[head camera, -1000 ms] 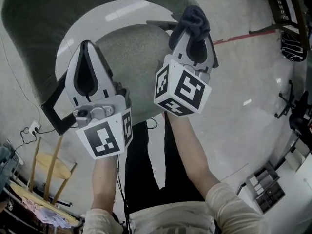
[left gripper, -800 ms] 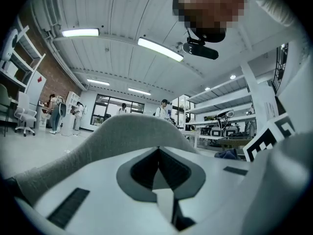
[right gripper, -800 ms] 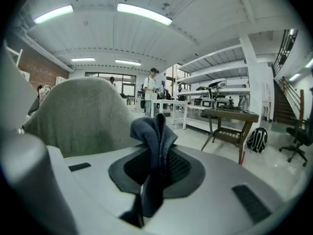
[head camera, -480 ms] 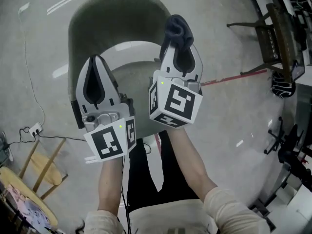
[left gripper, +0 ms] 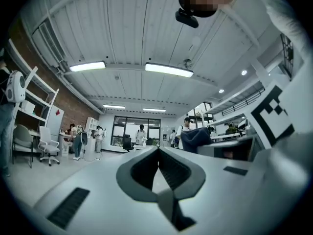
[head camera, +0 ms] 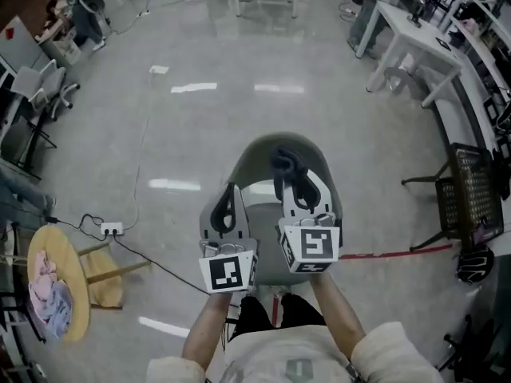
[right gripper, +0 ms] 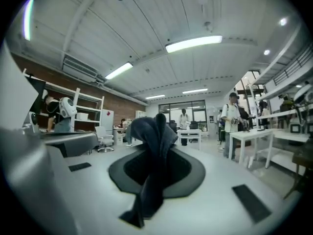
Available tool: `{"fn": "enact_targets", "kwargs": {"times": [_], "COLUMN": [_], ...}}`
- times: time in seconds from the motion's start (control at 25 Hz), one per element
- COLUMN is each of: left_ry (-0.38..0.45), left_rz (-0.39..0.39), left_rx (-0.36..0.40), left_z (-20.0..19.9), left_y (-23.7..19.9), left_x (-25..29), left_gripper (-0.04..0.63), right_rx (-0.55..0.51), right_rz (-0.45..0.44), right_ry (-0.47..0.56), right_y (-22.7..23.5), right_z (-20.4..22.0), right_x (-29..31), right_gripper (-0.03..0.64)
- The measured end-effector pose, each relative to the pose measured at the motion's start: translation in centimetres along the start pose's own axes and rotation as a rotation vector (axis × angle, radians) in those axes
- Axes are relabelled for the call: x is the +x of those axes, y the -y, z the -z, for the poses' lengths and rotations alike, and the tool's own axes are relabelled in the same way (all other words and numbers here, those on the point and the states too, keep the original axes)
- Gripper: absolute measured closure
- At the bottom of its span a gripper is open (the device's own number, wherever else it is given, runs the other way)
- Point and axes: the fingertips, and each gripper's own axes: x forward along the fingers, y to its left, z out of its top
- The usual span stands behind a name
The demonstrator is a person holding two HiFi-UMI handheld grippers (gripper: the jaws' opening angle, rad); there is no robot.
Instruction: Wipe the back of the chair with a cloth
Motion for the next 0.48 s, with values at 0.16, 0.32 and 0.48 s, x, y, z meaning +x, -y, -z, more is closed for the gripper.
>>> {"fn": "enact_targets", "kwargs": {"times": [0.16, 0.32, 0.48], "left_ry": [0.016, 0.038, 0.073], "left_rz": [-0.050, -0.090, -0.086], "left_rx": [0.012, -0.037, -0.020], "left_z": [-3.0, -4.8, -6.6], "left_y": [-0.1, 0.7, 1.7], "left_x": [-3.6, -6.6, -6.9], "left_gripper": [0.580, 0.580, 0.580], "right_rx": [0.028, 0.061, 0.103], "right_rz": [-0.091, -0.157, -0.180], "right_ry": [0.029, 0.050, 0.064], "right_y": [-2.7, -3.5, -4.3], "right_z": [-3.9, -5.2, -5.3], "right_x": [-3.1, -6.4, -6.9], "right_gripper": [0.558, 0.558, 0.558]}}
